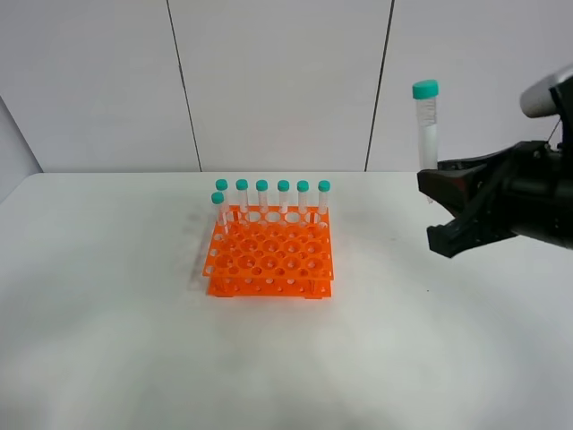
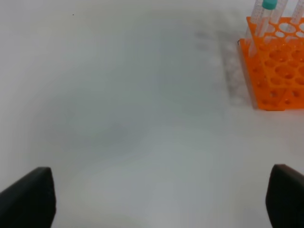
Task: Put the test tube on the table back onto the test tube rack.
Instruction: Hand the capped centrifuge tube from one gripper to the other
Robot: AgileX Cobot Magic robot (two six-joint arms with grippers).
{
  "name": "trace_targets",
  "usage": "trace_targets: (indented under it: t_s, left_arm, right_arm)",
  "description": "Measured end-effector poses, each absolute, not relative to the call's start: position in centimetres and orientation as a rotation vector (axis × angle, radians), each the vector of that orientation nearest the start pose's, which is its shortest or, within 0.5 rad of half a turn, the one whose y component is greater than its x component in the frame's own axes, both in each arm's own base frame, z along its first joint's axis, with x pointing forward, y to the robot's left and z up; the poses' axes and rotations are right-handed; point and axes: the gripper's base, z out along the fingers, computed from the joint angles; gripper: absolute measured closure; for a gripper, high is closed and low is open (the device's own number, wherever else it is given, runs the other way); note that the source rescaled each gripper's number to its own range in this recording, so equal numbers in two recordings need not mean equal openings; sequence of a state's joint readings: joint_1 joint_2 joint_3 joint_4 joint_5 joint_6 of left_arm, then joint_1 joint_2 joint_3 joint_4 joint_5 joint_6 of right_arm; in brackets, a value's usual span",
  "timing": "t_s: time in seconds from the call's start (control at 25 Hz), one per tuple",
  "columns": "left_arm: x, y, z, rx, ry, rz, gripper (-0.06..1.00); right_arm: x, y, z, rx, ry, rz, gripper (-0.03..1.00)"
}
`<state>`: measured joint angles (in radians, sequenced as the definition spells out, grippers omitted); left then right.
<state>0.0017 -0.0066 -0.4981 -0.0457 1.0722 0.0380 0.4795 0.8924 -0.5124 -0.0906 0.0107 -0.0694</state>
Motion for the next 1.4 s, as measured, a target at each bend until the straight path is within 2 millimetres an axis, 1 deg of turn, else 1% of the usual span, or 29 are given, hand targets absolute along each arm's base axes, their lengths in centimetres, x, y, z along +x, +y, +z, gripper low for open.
trace_targets:
  t_s: [0.08, 0.24, 0.4, 0.52, 0.68, 0.84, 1.12, 1.4]
  left_arm:
    - [-0.6, -0.4, 27.6, 0.040, 2.050, -0.030, -0.01]
    - [-0.6, -0.4, 27.6, 0.040, 2.050, -0.030, -0.01]
    - [-0.6, -0.4, 27.6, 0.040, 2.050, -0.030, -0.01]
    - [-0.6, -0.4, 27.6, 0.040, 2.050, -0.030, -0.01]
    - [-0.6, -0.4, 27.6, 0.040, 2.050, -0.030, -0.01]
    - [-0.6, -0.4, 27.6, 0.040, 2.050, -0.030, -0.01]
    - [-0.6, -0.4, 27.6, 0.040, 2.050, -0.030, -0.01]
    - [-0.6, -0.4, 27.6, 0.052, 2.050, -0.028, -0.01]
  right_arm:
    - [15.8, 8.3, 27.7, -0.585, 1.746, 0.229, 0.97]
    - [15.2, 8.1, 26.0, -0.568, 1.702, 0.253, 0.97]
    - [15.0, 8.2, 25.8, -0.546, 1.676, 0.296, 0.97]
    - [14.4, 9.1, 25.6, -0.631, 1.667, 0.320, 0.97]
    - [13.6, 10.8, 24.7, -0.787, 1.677, 0.360, 0.97]
    - [13.2, 12.1, 23.8, -0.883, 1.700, 0.397, 0.97]
    - [13.0, 12.5, 23.6, -0.906, 1.700, 0.407, 0.97]
    - [13.0, 12.6, 23.9, -0.860, 1.684, 0.452, 0.97]
